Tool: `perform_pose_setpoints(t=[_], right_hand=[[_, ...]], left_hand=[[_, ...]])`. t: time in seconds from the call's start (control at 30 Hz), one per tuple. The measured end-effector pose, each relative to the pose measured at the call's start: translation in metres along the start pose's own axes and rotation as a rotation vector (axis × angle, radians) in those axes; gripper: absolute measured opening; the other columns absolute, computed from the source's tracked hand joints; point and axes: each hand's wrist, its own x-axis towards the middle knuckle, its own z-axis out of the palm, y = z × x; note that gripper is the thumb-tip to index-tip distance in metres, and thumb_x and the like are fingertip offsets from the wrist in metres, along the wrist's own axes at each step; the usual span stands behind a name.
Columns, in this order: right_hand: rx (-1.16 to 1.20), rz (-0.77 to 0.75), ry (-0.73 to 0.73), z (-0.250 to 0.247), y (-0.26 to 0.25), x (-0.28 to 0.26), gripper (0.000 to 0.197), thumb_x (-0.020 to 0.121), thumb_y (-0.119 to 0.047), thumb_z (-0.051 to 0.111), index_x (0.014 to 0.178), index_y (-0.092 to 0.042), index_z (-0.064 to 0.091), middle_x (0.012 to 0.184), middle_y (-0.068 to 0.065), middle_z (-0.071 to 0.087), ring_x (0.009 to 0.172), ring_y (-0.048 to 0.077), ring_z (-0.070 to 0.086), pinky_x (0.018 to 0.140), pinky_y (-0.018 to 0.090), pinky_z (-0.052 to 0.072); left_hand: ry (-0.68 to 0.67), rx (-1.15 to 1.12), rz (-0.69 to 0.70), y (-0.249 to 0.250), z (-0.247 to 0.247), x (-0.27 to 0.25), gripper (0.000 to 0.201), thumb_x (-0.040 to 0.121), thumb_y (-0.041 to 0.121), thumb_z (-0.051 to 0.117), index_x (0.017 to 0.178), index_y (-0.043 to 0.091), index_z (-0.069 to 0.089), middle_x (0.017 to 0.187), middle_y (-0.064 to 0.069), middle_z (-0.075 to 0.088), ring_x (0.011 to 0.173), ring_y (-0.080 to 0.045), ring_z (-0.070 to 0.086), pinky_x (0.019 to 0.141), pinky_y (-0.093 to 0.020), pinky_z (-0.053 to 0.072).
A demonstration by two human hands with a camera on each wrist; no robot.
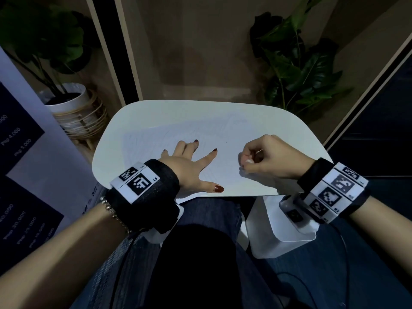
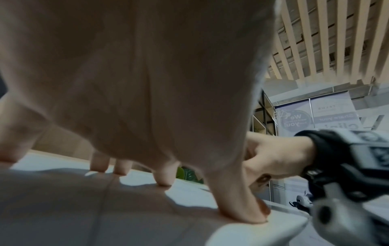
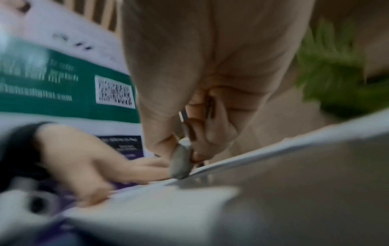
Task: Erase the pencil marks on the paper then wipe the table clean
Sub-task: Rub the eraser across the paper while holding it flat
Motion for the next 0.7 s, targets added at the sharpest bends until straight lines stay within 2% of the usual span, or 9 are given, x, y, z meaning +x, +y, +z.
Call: perform_pose_setpoints(t=[0.13, 0.23, 0.3, 0.33, 0.43, 0.5, 0.6, 0.7], right_hand=[[-0.122, -0.013, 0.027, -0.004, -0.003, -0.001, 0.01, 0.076, -0.011, 0.07, 0.067, -0.012, 0.067, 0.051, -0.028, 0.056, 0.057, -0.002, 0.054, 0.056, 0.013, 0.037], [-0.055, -0.083, -0.015, 0.002, -0.011, -0.002, 0.008, 0.079, -0.01, 0.07, 0.072, -0.013, 0.069, 0.061, -0.017, 0.064, 0.058, -0.001, 0.056, 0.059, 0.01, 0.039], [-0.039, -0.073, -0.077, 0.002, -0.011, -0.001, 0.007, 0.081, -0.012, 0.071, 0.075, -0.014, 0.071, 0.07, -0.009, 0.07, 0.062, 0.0, 0.058, 0.061, 0.011, 0.041], [-0.054, -0.048, -0.093, -0.001, -0.007, 0.0, 0.006, 0.081, -0.014, 0.073, 0.075, -0.015, 0.072, 0.07, -0.01, 0.07, 0.064, 0.0, 0.059, 0.062, 0.011, 0.042], [-0.241, 0.031, -0.017, -0.011, 0.005, 0.002, 0.009, 0.084, -0.019, 0.07, 0.076, -0.014, 0.072, 0.065, -0.011, 0.066, 0.066, 0.006, 0.059, 0.059, 0.01, 0.04], [-0.286, 0.059, 0.046, -0.018, 0.009, 0.0, 0.01, 0.085, -0.02, 0.069, 0.077, -0.014, 0.072, 0.064, -0.01, 0.064, 0.063, 0.005, 0.059, 0.058, 0.012, 0.041], [-0.036, 0.027, 0.067, -0.024, 0.005, -0.004, 0.008, 0.088, -0.016, 0.071, 0.079, -0.017, 0.071, 0.066, -0.005, 0.069, 0.06, 0.006, 0.064, 0.06, 0.021, 0.052], [0.262, -0.003, 0.128, -0.021, -0.009, -0.003, 0.004, 0.091, -0.008, 0.069, 0.088, -0.008, 0.071, 0.076, 0.009, 0.071, 0.067, 0.02, 0.069, 0.062, 0.024, 0.055]], left_hand=[[0.0, -0.006, 0.006, 0.0, 0.0, 0.0, 0.092, 0.084, 0.08, 0.036, 0.151, 0.045, -0.016, 0.162, -0.002, -0.02, 0.147, -0.022, -0.017, 0.118, -0.058, 0.006], [0.011, 0.001, 0.002, 0.0, 0.001, 0.0, 0.095, 0.083, 0.08, 0.035, 0.152, 0.041, -0.017, 0.162, -0.001, -0.02, 0.147, -0.022, -0.016, 0.118, -0.058, 0.007], [0.021, 0.002, -0.01, 0.0, 0.001, 0.0, 0.099, 0.082, 0.081, 0.036, 0.153, 0.036, -0.017, 0.162, 0.001, -0.02, 0.148, -0.021, -0.015, 0.118, -0.057, 0.008], [0.027, 0.0, -0.014, 0.0, 0.001, 0.0, 0.101, 0.082, 0.081, 0.036, 0.154, 0.033, -0.017, 0.162, 0.002, -0.02, 0.148, -0.02, -0.014, 0.118, -0.057, 0.008], [0.041, -0.018, -0.017, 0.001, 0.002, -0.001, 0.105, 0.082, 0.081, 0.038, 0.155, 0.027, -0.016, 0.162, 0.004, -0.019, 0.148, -0.017, -0.013, 0.118, -0.056, 0.009], [0.043, -0.021, -0.014, 0.0, 0.003, -0.002, 0.106, 0.082, 0.081, 0.038, 0.155, 0.026, -0.016, 0.162, 0.004, -0.019, 0.148, -0.017, -0.013, 0.118, -0.057, 0.01], [0.036, -0.023, 0.0, -0.001, 0.002, -0.001, 0.106, 0.082, 0.08, 0.038, 0.154, 0.026, -0.017, 0.162, 0.003, -0.021, 0.149, -0.018, -0.014, 0.118, -0.058, 0.008], [0.034, -0.017, 0.022, -0.004, 0.0, -0.002, 0.106, 0.083, 0.079, 0.04, 0.155, 0.025, -0.017, 0.162, 0.003, -0.021, 0.149, -0.019, -0.013, 0.119, -0.057, 0.008]])
